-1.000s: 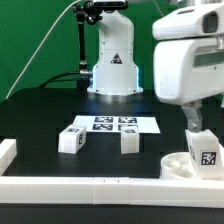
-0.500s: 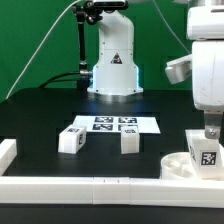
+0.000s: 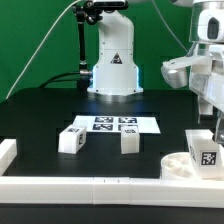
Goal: Assemble stool
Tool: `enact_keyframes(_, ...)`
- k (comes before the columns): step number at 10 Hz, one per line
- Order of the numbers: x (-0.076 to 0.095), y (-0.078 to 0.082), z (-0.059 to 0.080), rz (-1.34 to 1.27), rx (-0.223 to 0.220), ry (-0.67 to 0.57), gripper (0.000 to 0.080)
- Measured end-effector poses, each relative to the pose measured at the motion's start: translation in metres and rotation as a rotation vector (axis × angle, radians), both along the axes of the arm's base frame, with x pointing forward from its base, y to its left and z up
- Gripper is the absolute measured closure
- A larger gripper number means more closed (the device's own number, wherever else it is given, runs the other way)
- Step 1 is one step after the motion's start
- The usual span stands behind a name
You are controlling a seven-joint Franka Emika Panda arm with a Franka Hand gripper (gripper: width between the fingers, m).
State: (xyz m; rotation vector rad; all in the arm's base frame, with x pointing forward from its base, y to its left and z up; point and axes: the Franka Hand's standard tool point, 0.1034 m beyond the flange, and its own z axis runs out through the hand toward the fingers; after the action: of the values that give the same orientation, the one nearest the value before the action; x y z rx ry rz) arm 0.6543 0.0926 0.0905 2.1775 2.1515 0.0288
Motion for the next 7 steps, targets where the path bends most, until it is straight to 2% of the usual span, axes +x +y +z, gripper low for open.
enact_keyframes(1, -0.0011, -0.0005, -0.003, -0.011, 0.0, 0.004, 0.0151)
enact_keyframes(2, -0.0013, -0.0015, -0.004, -0.013, 0.0, 0.005, 0.0278)
enact_keyframes(3, -0.0019, -0.0018, -0.0057, -0.013, -0.001, 0.008, 0.0278)
enact_keyframes(4, -0.0032, -0.0022, -0.0072, -0.014, -0.002, 0.014, 0.043)
enact_keyframes(5, -0.0037, -0.0026, -0.0073, -0.018, -0.002, 0.016, 0.0461)
enact_keyframes(7, -0.0041, -0.0029, -0.0075, -0.057, 0.0, 0.016, 0.0461)
